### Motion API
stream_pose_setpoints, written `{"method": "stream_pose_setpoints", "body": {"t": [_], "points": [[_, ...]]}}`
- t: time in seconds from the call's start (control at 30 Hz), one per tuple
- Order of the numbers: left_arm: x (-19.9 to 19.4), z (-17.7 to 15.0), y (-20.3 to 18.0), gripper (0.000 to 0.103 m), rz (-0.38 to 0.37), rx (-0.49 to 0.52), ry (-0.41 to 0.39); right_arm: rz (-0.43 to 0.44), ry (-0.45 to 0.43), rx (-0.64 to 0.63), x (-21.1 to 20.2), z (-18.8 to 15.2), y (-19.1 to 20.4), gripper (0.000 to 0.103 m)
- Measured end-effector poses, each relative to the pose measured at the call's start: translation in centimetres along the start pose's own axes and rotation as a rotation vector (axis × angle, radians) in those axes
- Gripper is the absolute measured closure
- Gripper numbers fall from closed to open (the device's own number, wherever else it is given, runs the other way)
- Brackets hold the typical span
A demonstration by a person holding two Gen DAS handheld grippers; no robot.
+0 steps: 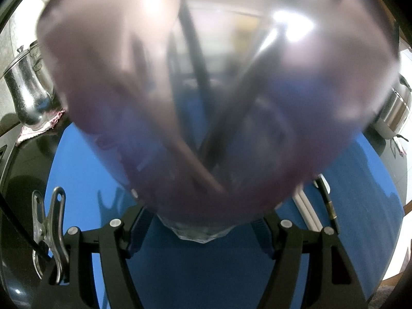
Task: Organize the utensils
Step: 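Grasp the dark chopstick with the right tool and lift it upright, then lower the dark chopstick into the glass cup and open the right tool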
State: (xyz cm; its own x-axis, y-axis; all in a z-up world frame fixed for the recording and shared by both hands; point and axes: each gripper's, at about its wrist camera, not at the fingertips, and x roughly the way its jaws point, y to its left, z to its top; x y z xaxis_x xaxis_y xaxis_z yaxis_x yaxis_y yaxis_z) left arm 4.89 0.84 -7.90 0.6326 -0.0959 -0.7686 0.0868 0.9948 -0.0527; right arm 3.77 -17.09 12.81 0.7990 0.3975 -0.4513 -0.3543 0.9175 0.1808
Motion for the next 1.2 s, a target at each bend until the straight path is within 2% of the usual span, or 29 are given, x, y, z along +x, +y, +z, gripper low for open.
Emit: {"method": "stream_pose_setpoints", "body": {"t": [0.57,0.8,1.2], "points": [[0.0,0.0,0.0,0.029,0.000,0.000,0.000,0.145,-0.094,-0.110,-0.1,4.5,5.9,0.097],[0.0,0.0,-0.1,0.029,0.000,0.000,0.000,0.216,-0.068,-0.126,1.8,4.4,7.9,0.097],[0.0,0.0,-0.1,0.029,0.000,0.000,0.000,0.237,-0.029,-0.139,4.1,3.6,9.0,0.097]]}}
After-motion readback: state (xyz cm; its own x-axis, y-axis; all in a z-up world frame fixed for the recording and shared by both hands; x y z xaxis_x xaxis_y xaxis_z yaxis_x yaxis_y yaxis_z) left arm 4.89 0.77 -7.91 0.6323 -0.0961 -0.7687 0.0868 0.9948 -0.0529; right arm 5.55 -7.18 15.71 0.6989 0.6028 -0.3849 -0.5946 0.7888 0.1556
